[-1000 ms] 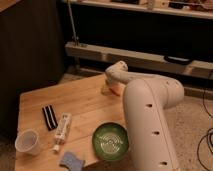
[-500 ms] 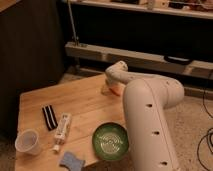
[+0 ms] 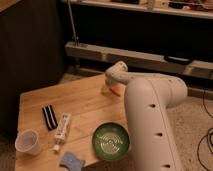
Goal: Pick up the ceramic bowl
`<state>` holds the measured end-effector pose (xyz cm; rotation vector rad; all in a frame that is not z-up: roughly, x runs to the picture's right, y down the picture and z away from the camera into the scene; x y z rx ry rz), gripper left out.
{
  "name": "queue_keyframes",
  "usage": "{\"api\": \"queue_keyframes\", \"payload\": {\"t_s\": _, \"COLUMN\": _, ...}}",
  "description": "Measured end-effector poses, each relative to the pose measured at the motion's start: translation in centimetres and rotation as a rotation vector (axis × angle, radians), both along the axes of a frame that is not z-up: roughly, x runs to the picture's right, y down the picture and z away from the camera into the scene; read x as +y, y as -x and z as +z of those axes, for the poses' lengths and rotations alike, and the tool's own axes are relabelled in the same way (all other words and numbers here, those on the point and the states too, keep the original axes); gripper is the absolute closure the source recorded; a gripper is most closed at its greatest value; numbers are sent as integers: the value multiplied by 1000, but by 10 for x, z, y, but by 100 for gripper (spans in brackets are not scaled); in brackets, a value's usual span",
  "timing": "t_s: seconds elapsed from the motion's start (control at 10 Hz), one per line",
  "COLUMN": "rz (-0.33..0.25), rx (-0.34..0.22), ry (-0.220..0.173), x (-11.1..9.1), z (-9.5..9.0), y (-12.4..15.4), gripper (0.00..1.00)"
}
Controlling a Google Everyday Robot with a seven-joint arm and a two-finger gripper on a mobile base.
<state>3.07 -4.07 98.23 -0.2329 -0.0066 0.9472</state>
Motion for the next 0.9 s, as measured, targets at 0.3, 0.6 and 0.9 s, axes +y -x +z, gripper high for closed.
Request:
{"api": "queue_keyframes", "payload": {"t_s": 0.3, "rz": -5, "rx": -16, "ry": -1, "x": -23, "z": -77, "y": -1, "gripper": 20}}
{"api": "queue_keyframes", "payload": {"t_s": 0.6, "rz": 48, "rx": -57, "ry": 113, "x": -24, "z": -171, "y": -19, "gripper": 20}}
{"api": "queue_keyframes", "payload": {"t_s": 0.9, "rz": 92, "rx": -27, "ry": 200, "x": -18, "z": -210, "y": -37, "gripper": 20}}
